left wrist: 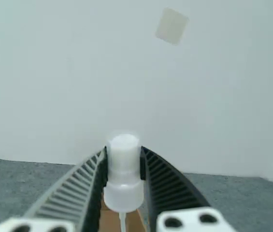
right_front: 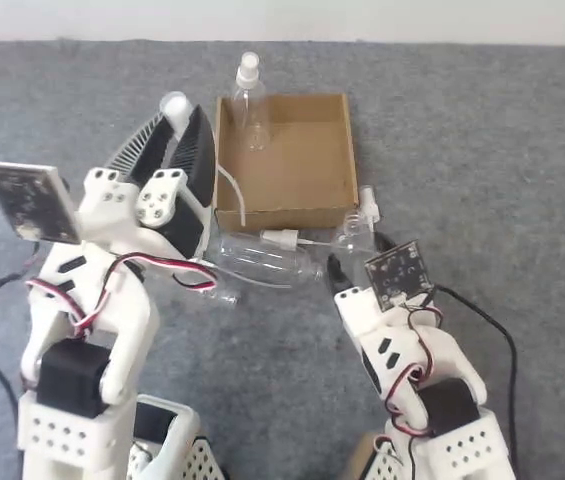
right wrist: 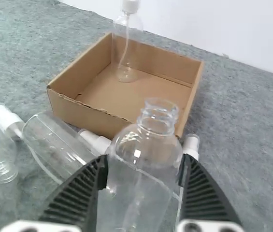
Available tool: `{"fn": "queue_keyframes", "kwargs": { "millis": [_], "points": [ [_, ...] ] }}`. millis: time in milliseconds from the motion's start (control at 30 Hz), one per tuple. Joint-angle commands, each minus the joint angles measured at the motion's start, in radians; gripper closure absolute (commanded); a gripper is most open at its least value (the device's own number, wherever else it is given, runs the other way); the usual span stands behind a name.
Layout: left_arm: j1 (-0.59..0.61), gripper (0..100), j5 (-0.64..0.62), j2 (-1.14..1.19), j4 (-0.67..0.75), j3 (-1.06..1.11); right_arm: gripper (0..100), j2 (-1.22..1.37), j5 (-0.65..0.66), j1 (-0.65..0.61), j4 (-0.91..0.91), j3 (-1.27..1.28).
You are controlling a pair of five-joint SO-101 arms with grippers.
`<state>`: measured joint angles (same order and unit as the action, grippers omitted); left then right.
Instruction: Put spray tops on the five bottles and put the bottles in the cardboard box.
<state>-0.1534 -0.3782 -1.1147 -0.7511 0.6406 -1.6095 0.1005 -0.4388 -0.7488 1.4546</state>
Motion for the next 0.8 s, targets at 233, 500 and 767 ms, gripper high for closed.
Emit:
{"fn": "queue_keyframes", "kwargs": {
  "millis": [233,500,767],
  "points": [
    [-0.005,99,-0.103,-0.020,0.035,-0.027,89.5,-0.021,0.028,-0.186,0.005,-0.006],
    [-0.124,99,-0.052,-0.020,0.038,-0.018,89.5,-0.021,0.117,-0.259,0.041,0.032],
    [-0.157,99,-0.029,-0.020,0.040,-0.008,92.9,-0.022,0.120,-0.259,0.044,0.026]
  ]
}}
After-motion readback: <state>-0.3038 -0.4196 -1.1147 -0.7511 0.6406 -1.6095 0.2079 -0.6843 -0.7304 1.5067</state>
